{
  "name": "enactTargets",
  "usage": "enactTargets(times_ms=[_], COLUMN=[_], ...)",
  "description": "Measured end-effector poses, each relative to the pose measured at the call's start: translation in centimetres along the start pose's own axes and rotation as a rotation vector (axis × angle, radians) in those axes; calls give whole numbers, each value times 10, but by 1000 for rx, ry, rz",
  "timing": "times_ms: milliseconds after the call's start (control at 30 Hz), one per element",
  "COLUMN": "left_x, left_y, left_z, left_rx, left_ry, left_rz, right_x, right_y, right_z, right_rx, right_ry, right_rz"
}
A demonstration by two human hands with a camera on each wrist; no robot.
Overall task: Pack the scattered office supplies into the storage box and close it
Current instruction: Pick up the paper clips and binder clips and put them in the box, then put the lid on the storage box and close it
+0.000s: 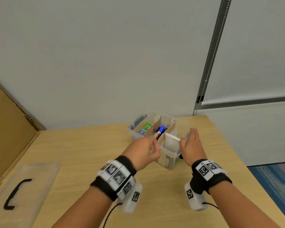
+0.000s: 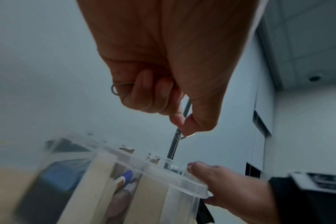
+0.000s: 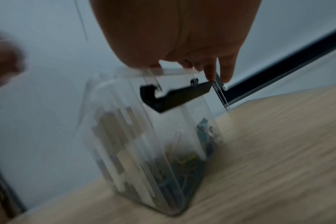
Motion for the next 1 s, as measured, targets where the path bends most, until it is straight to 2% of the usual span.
enactTargets(times_ms=[100,200,267,433,500,600,700,800,900,1000], left_x=[-50,-80,-92,-100,-100,-102,-95,-89,-66,-26], left_y=[19,49,70,100,105,108,102,86,49,12], left_z=[33,42,45,47,44,43,46,50,43,15], left_rx=[-256,-479,-536,-624,-681,-693,-678,-481,-179,2], left_ry=[-2,-70,-96,-60,-12,66,43,-1,0,-5], left_rz=[-47,-249,-366,-545,-584,-569,-566,-432,-125,168], right_x=[0,-1,-2,-1,-1,0,0,1,1,3], right_y=[3,3,4,4,4,3,2,3,3,0], right_z=[0,3,3,4,3,1,1,0,0,-2], right_rx=[0,23,27,26,29,49,65,81,128,183], right_ry=[-20,-5,-11,-14,-21,-18,-3,-2,-11,7], right_rz=[13,-3,1,15,20,10,-6,-21,-26,-36])
Point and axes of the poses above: each hand's wrist, its own x-axis away from the middle knuckle, its own y-axis out of the palm, z = x × y, the point moved 8 cm from there along -x, towards the middle knuckle, and after that the axes turned 8 degrees about -y, right-handed, at the moved point
